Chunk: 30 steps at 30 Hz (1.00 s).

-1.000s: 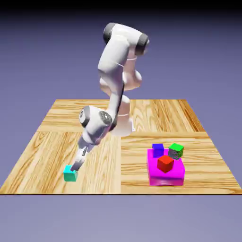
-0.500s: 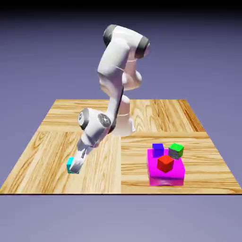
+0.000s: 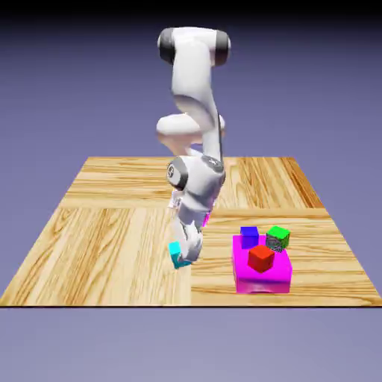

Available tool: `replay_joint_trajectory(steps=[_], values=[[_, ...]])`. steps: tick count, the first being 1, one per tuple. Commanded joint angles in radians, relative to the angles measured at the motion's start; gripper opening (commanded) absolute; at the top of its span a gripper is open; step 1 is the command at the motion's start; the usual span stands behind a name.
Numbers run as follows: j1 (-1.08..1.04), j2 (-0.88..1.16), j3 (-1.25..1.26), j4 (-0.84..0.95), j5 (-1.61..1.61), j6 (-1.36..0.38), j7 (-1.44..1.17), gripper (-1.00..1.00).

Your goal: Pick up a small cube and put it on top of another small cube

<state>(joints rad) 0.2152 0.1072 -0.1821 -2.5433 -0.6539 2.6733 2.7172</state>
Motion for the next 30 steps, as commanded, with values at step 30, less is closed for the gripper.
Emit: replay_joint_trajectory(steps=[30], values=[[-0.427,-0.488,1.025,-0.164,0.167,-0.136,-0.215,-1.00]])
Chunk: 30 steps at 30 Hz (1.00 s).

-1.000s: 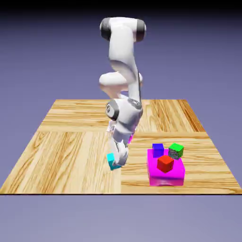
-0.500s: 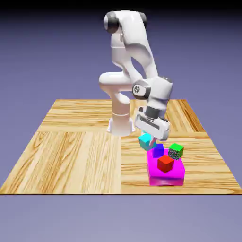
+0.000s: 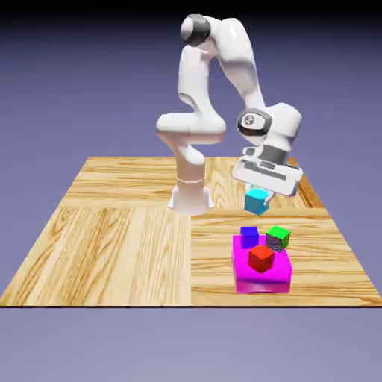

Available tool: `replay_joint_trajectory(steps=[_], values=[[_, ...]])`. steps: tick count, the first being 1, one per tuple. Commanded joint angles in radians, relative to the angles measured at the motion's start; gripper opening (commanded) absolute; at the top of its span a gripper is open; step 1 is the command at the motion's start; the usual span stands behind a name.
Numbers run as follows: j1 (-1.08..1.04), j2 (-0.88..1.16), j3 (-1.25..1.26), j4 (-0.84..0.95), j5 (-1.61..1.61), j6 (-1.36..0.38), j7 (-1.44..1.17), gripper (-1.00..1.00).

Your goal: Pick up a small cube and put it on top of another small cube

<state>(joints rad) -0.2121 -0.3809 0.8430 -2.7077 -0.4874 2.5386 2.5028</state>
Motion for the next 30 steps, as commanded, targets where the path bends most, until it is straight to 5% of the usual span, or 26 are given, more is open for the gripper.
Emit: replay_joint_trajectory(steps=[1,14,15,30], values=[[-0.036,0.004,0.031,0.000,-0.007,0.012,0.006,-1.00],[-0.499,0.060,0.429,-0.004,-0.098,0.181,0.090,-1.00],[-0.499,0.060,0.429,-0.004,-0.098,0.181,0.090,1.00],[0.008,-0.001,-0.007,0.000,0.002,-0.004,-0.002,1.00]])
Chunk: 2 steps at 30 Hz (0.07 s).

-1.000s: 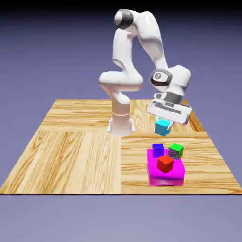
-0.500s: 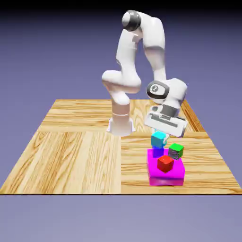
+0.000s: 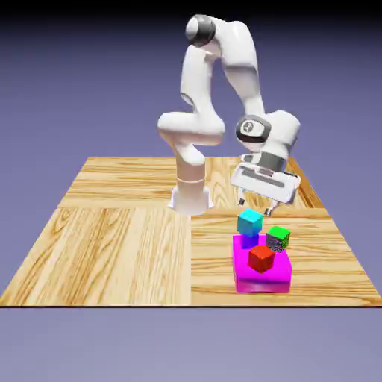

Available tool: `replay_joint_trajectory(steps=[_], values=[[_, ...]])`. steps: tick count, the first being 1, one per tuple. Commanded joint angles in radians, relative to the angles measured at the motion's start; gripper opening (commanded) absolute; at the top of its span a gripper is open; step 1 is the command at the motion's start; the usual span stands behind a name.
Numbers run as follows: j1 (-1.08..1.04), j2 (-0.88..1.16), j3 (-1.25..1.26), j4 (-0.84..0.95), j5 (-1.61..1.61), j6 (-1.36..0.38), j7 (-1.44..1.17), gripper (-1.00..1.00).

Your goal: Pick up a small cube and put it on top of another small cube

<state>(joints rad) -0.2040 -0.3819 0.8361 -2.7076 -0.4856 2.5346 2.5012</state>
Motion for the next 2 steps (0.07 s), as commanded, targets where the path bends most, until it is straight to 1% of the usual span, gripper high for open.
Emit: replay_joint_trajectory(steps=[1,2], values=[[0.036,-0.004,-0.031,0.000,0.007,-0.013,-0.007,1.00],[0.064,-0.008,-0.055,0.001,0.013,-0.023,-0.012,1.00]])
